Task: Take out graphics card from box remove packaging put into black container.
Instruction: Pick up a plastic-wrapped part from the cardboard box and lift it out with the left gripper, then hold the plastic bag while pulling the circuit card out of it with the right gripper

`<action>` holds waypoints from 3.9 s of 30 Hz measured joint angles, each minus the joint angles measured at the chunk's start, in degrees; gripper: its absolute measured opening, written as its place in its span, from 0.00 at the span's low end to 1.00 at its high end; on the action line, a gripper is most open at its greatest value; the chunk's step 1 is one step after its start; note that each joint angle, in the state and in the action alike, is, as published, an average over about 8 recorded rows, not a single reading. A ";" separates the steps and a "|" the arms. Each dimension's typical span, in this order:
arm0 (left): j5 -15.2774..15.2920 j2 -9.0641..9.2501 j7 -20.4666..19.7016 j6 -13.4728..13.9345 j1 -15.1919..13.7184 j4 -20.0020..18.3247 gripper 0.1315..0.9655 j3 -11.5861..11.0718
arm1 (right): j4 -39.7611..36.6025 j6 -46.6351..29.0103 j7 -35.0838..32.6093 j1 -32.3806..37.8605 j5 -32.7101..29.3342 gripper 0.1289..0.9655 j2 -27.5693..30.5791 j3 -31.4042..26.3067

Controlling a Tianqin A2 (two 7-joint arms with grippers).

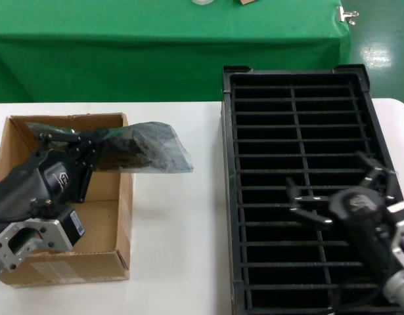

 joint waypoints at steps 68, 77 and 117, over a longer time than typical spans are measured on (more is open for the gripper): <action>0.01 -0.01 -0.02 -0.01 0.00 0.00 0.01 0.01 | -9.81 -26.16 -15.92 17.56 2.45 0.02 0.68 -14.26; 0.01 -0.01 -0.02 -0.01 0.00 0.00 0.01 0.01 | -10.81 -28.12 -16.37 19.31 2.28 0.01 1.48 -15.21; 0.01 -0.01 -0.02 -0.01 0.00 0.00 0.01 0.01 | -20.17 -30.44 -19.16 26.60 1.79 0.01 0.53 -15.39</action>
